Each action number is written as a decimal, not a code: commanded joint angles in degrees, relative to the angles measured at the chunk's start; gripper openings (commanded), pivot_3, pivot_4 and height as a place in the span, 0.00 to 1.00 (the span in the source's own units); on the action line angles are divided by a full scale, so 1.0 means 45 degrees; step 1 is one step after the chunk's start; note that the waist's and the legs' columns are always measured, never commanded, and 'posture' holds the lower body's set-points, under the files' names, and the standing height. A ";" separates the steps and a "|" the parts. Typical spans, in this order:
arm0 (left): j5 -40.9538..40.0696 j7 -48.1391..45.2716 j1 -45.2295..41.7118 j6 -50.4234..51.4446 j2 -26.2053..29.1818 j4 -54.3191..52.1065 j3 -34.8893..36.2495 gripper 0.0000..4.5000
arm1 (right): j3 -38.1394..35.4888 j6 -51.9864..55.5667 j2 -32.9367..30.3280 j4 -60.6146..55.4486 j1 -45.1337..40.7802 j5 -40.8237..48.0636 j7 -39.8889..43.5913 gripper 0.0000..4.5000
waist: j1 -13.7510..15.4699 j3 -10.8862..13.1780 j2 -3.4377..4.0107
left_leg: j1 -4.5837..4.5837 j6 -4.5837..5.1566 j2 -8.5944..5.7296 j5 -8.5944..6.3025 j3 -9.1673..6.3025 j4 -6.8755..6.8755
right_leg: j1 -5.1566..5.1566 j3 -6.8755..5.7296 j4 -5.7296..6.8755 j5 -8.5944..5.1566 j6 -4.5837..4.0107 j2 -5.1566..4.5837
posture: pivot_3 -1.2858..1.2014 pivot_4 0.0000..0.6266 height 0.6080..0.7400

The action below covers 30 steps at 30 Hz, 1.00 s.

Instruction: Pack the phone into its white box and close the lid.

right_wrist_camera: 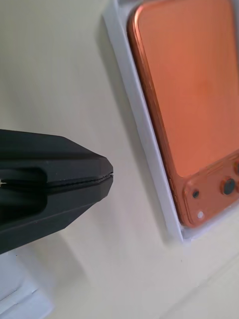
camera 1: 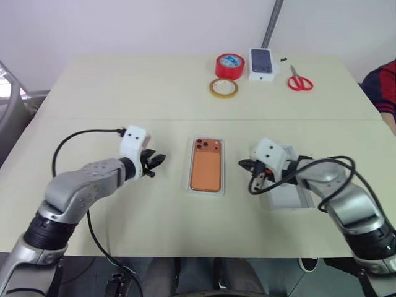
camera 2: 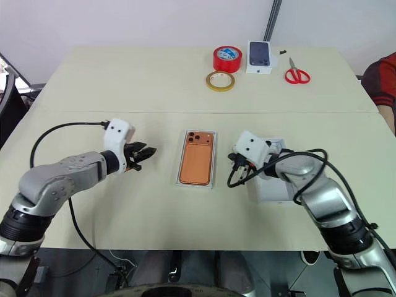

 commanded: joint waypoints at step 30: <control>0.5649 -0.7668 -0.3757 0.0144 -0.8300 0.4264 -0.5420 0.02 | -0.2727 0.1657 -0.3060 -0.4130 0.4752 -0.0613 0.1075 0.00 | 0.0632 -0.0014 0.0022 | -0.0027 0.0198 -0.0039 -0.0112 -0.0035 0.0161 | 0.0093 -0.0010 -0.0013 -0.0001 0.0011 -0.0017 | 0.52 0.24 1.00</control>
